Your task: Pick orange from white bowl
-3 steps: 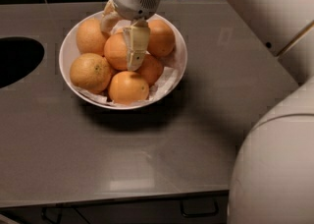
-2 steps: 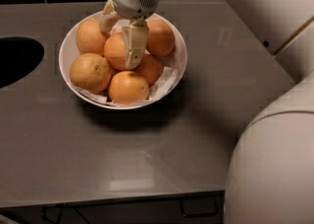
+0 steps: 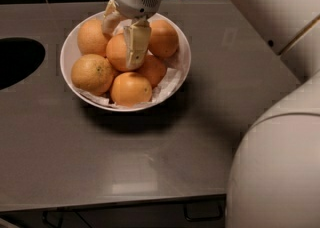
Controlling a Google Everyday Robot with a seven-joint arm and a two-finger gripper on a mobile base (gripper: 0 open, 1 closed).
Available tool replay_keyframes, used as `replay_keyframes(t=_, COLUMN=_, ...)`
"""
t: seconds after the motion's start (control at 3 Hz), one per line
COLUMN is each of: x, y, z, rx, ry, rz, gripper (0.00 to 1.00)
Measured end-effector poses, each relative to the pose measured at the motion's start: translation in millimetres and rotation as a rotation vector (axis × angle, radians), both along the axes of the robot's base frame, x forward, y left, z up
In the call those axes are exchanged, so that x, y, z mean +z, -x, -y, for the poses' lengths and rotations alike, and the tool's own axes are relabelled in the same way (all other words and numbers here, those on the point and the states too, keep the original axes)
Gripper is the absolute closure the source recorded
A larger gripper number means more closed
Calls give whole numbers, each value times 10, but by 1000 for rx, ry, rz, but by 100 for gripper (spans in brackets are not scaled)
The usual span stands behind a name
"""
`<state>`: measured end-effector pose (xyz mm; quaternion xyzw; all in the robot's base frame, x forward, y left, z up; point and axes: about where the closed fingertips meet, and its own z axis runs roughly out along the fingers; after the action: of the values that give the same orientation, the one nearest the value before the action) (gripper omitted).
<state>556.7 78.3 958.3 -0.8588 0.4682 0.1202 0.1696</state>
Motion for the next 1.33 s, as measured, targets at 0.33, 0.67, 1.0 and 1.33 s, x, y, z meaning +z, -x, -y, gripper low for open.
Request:
replay_keyframes(t=0.33, x=1, y=16, z=-5, rx=7, ry=3, rz=-7, gripper=27)
replay_keyframes(t=0.67, x=6, y=30, z=-5, rx=13, ry=5, rz=-14, gripper=24)
replay_keyframes(t=1.0, x=9, y=41, z=-5, rx=17, ry=4, rz=-19, gripper=24)
replay_keyframes(t=1.33, x=0, y=59, z=-7, rx=23, ry=-1, rz=-23, gripper=25)
